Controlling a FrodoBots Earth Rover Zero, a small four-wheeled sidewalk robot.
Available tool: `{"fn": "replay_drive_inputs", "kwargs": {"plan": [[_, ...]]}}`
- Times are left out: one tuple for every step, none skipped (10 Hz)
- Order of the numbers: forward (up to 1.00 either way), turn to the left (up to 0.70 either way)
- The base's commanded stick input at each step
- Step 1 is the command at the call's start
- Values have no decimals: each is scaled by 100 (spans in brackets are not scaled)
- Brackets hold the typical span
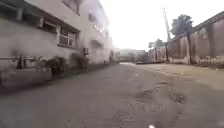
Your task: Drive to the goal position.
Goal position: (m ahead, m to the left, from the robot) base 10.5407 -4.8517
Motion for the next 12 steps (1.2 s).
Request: {"fn": "replay_drive_inputs", "kwargs": {"plan": [[100,0],[100,0],[100,0],[100,0],[100,0],[100,0],[100,0],[100,-14],[100,-23],[100,-6],[100,0],[100,0]]}}
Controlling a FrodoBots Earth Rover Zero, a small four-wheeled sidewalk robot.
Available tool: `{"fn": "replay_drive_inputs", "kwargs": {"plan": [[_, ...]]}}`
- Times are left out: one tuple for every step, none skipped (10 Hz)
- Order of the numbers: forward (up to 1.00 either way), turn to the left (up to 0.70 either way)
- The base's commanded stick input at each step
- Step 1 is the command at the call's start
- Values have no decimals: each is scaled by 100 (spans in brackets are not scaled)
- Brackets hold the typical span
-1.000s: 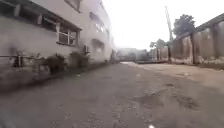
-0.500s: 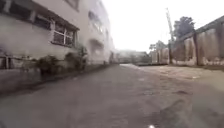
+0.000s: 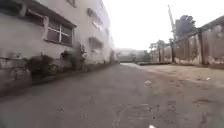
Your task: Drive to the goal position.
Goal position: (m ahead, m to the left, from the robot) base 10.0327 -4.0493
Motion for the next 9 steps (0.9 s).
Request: {"fn": "replay_drive_inputs", "kwargs": {"plan": [[100,0],[100,0],[100,0],[100,0],[100,0],[100,0],[100,0],[100,0],[100,0]]}}
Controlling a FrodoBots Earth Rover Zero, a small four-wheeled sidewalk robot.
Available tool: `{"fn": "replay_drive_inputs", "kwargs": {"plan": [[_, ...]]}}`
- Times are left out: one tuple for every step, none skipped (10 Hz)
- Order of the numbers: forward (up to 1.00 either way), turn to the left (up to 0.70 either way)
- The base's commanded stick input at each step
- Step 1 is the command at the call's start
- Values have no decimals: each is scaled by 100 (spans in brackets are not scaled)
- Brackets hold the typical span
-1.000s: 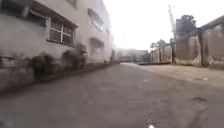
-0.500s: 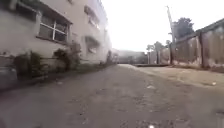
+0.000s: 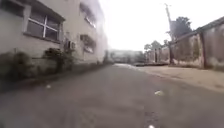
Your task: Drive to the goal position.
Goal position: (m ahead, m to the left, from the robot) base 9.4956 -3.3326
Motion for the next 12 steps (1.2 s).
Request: {"fn": "replay_drive_inputs", "kwargs": {"plan": [[100,0],[100,0],[100,0],[100,0],[100,0],[100,0],[100,0],[100,0],[100,0],[100,0],[100,-8],[100,-26]]}}
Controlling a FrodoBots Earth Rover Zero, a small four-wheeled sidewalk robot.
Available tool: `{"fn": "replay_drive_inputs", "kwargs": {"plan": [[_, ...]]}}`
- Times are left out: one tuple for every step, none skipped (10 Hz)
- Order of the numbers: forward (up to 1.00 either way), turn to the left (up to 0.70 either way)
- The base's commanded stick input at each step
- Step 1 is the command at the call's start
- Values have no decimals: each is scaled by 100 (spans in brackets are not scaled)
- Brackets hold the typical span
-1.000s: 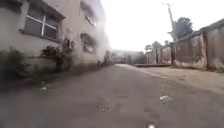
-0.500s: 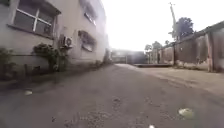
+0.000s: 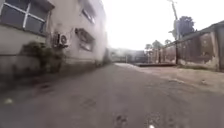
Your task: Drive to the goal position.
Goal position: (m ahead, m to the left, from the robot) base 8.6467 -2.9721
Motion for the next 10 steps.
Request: {"fn": "replay_drive_inputs", "kwargs": {"plan": [[100,-27],[100,-18],[100,0],[100,0],[100,0],[100,0],[100,0],[100,0],[100,0],[100,0]]}}
